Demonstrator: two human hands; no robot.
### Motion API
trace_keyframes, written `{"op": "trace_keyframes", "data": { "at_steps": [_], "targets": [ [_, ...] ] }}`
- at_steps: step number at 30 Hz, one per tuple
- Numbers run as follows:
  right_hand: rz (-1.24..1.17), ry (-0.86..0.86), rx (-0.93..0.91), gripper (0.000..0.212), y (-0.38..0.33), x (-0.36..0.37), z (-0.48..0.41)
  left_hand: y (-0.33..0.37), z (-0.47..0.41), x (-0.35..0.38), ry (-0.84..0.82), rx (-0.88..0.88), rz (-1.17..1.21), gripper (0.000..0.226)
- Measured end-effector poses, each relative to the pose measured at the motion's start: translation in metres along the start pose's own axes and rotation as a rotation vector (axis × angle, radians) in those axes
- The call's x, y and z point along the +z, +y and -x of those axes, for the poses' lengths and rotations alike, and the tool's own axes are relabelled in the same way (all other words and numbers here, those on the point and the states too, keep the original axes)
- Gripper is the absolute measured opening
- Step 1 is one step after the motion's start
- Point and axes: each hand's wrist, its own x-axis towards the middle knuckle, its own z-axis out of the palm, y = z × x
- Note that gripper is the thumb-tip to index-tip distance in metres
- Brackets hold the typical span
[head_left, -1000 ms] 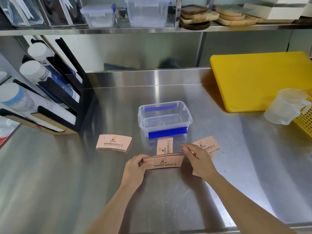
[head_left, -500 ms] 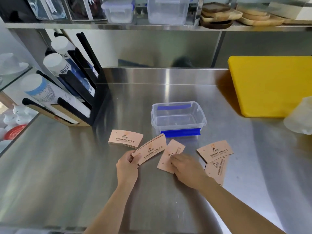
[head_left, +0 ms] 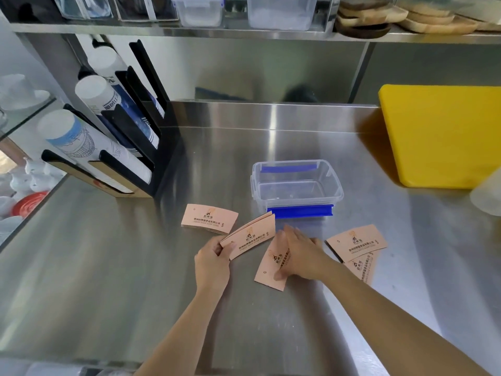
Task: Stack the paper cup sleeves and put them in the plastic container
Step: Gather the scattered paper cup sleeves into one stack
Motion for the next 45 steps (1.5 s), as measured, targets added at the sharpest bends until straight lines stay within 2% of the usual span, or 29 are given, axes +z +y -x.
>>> {"op": "trace_keyframes", "data": {
  "at_steps": [5, 7, 10, 12, 13, 17, 19, 21, 22, 25, 28, 31, 35, 38, 41, 45],
  "targets": [
    [0.149, 0.033, 0.090, 0.097, -0.017, -0.001, -0.004, -0.002, -0.003, 0.001, -0.010, 0.011, -0.008, 0.012],
    [0.128, 0.044, 0.126, 0.088, -0.014, -0.006, -0.004, -0.001, -0.004, 0.002, -0.019, 0.017, -0.016, 0.013],
    [0.100, 0.090, 0.136, 0.063, -0.004, -0.019, -0.002, 0.001, -0.006, 0.001, -0.023, 0.022, -0.032, 0.011],
    [-0.058, 0.151, 0.113, 0.031, 0.006, -0.027, -0.001, 0.002, -0.008, 0.001, -0.031, 0.026, -0.034, 0.010],
    [-0.158, 0.176, 0.109, 0.027, 0.011, -0.029, 0.000, 0.003, -0.008, 0.001, -0.035, 0.028, -0.036, 0.010],
    [-0.382, 0.357, 0.123, 0.036, 0.027, -0.030, 0.004, 0.004, -0.012, 0.000, -0.047, 0.008, -0.032, 0.010],
    [-0.382, 0.375, 0.103, 0.033, 0.028, -0.025, 0.004, 0.005, -0.013, 0.000, -0.073, 0.009, -0.034, 0.010],
    [-0.404, 0.350, 0.093, 0.021, 0.026, -0.020, 0.002, 0.008, -0.014, 0.001, -0.132, 0.033, -0.064, 0.012],
    [-0.412, 0.331, 0.092, 0.022, 0.023, -0.018, 0.001, 0.010, -0.015, 0.001, -0.172, 0.050, -0.090, 0.013],
    [-0.383, 0.294, 0.067, 0.058, 0.021, -0.013, -0.001, 0.013, -0.016, 0.001, -0.278, 0.113, -0.195, 0.015],
    [-0.413, 0.281, 0.005, 0.065, 0.025, -0.013, -0.001, 0.017, -0.019, 0.001, -0.367, 0.147, -0.267, 0.017],
    [-0.435, 0.272, -0.051, 0.052, 0.030, -0.013, -0.001, 0.020, -0.019, 0.002, -0.426, 0.194, -0.323, 0.022],
    [-0.294, 0.379, -0.054, 0.014, 0.031, -0.014, -0.001, 0.021, -0.014, 0.008, -0.441, 0.204, -0.285, 0.018],
    [-0.236, 0.408, -0.043, 0.019, 0.034, -0.016, 0.002, 0.022, -0.013, 0.015, -0.374, 0.209, -0.269, 0.008],
    [-0.346, 0.402, -0.024, 0.030, 0.042, -0.024, 0.012, 0.025, -0.012, 0.023, -0.337, 0.228, -0.294, 0.006],
    [-0.403, 0.546, 0.036, 0.023, 0.067, -0.038, 0.024, 0.028, -0.007, 0.034, -0.310, 0.233, -0.322, 0.009]
  ]
}}
